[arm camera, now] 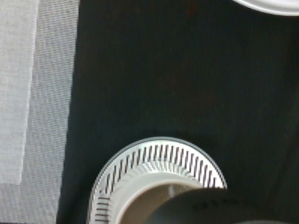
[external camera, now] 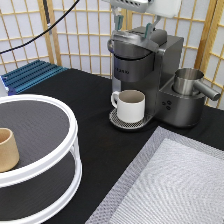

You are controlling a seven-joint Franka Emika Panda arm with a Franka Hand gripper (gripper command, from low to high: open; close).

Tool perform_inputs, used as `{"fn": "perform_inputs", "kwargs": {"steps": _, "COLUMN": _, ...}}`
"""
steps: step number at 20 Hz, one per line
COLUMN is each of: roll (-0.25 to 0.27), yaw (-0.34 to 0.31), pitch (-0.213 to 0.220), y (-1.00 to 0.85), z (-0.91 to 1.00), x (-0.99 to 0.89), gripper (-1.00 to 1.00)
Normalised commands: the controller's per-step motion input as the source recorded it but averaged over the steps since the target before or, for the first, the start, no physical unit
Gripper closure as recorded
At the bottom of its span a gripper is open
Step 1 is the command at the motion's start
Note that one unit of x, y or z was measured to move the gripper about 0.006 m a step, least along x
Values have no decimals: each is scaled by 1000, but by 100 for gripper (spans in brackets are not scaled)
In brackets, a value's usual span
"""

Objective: Make coffee

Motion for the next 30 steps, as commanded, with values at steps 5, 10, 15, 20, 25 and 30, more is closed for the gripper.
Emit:
{"fn": "perform_inputs", "kwargs": {"steps": 5, "roll": 35, "yaw": -1, "pitch": 39, "y": -515, "z": -294, "x": 138, "gripper": -100}}
{"fn": "perform_inputs", "kwargs": {"steps": 10, "roll": 2, "yaw": -30, "pitch": 20, "y": -180, "z": -297, "x": 227, "gripper": -100}}
{"fn": "perform_inputs", "kwargs": {"steps": 15, "roll": -22, "yaw": -62, "pitch": 0, "y": 17, "z": -344, "x": 66, "gripper": -100}}
{"fn": "perform_inputs", "kwargs": {"steps": 20, "roll": -74, "yaw": -48, "pitch": -6, "y": 227, "z": -321, "x": 43, "gripper": -100}}
{"fn": "perform_inputs", "kwargs": {"steps": 25, "roll": -39, "yaw": -4, "pitch": -4, "y": 102, "z": 155, "x": -29, "gripper": -100}}
{"fn": "perform_inputs", "kwargs": {"steps": 30, "roll": 0, "yaw": 0, "pitch": -17, "y": -104, "z": 783, "x": 0, "gripper": -100}}
